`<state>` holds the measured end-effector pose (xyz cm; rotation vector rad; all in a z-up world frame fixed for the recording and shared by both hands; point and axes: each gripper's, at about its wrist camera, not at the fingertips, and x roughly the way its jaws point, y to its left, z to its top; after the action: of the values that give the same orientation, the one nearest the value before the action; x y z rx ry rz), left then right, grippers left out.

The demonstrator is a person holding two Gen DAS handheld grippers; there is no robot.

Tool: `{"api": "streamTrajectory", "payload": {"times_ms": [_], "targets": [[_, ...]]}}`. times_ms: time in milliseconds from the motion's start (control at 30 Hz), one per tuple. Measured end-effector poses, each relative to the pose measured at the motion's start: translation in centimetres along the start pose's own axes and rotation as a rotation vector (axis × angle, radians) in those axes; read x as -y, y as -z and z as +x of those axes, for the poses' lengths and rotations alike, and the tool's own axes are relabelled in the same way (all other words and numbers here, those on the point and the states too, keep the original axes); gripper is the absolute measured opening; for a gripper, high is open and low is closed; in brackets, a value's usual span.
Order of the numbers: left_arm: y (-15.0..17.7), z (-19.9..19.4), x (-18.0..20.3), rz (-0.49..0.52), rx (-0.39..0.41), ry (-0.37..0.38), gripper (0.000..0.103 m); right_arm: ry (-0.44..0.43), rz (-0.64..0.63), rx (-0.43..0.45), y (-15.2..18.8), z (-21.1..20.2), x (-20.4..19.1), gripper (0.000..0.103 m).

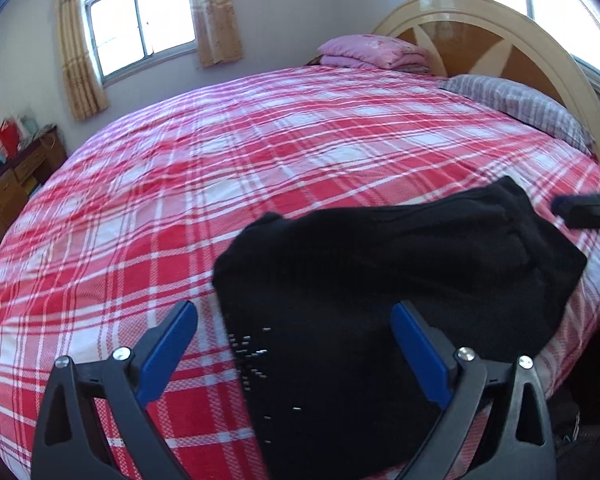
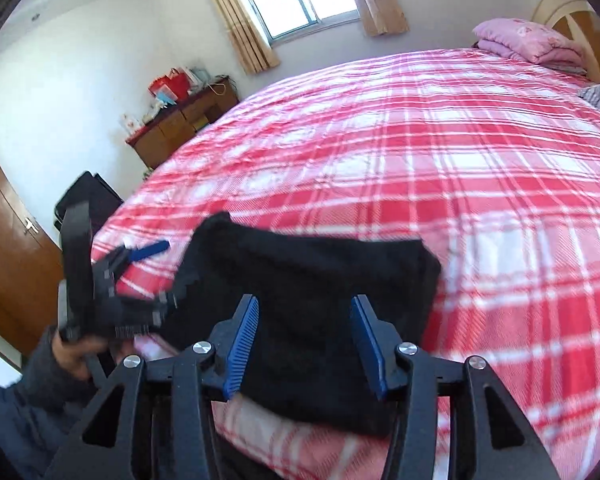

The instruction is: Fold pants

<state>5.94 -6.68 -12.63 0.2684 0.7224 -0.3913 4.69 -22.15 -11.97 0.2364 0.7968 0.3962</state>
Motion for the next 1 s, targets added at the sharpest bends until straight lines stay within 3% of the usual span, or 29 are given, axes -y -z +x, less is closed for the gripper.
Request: {"api": "streamTrajectory", "payload": {"times_ms": [133,167,233,267,333,467,567,633,733,833,1000], "targets": [[0.6,0.5,2.3,0.081,-0.019,0.016,0.101,-0.114,0.038,-0.063,-2.0,3.6,-0.3,0.055],[0.7,0.8,2.6,0.094,-0.029,0.018,0.101,-0.101,0.061,-0.111,-2.4,5.4,0.2,0.058],[1.2,1.3,3.1,0.124,-0.04,0.018,0.102,0.01,0.111,-0.142,-2.7,7.5,1.8,0.058],[1.5,1.4,3.2,0.132,-0.043,0.019,0.103,-0.019,0.161,-0.146,-2.8,8.3,3.0,0.058],[1.6,1.3,2.7,0.111,-0.041,0.031,0.103,-0.069,0.208,-0.125,-3.0,7.8,3.9,0.058],[1.6,0.9,1.5,0.071,-0.04,0.033,0.103,-0.041,0.157,-0.098,-2.8,5.7,2.5,0.058],[1.5,0.1,-0.4,0.036,-0.012,-0.01,0.103,-0.055,0.143,-0.063,-1.6,3.0,2.2,0.06],[1.5,0.0,-2.3,-0.017,-0.003,-0.033,0.103,-0.033,0.143,-0.04,-0.7,1.3,2.7,0.061],[1.4,0.2,-4.3,-0.081,-0.006,-0.04,0.103,0.066,0.142,-0.017,0.2,0.0,4.2,0.061],[1.4,0.4,-4.6,-0.076,-0.004,-0.051,0.103,0.099,0.195,-0.018,0.7,-0.1,6.0,0.061],[1.3,1.2,-5.0,-0.114,-0.026,0.017,0.103,0.112,0.25,-0.037,1.6,0.8,8.0,0.061]]}}
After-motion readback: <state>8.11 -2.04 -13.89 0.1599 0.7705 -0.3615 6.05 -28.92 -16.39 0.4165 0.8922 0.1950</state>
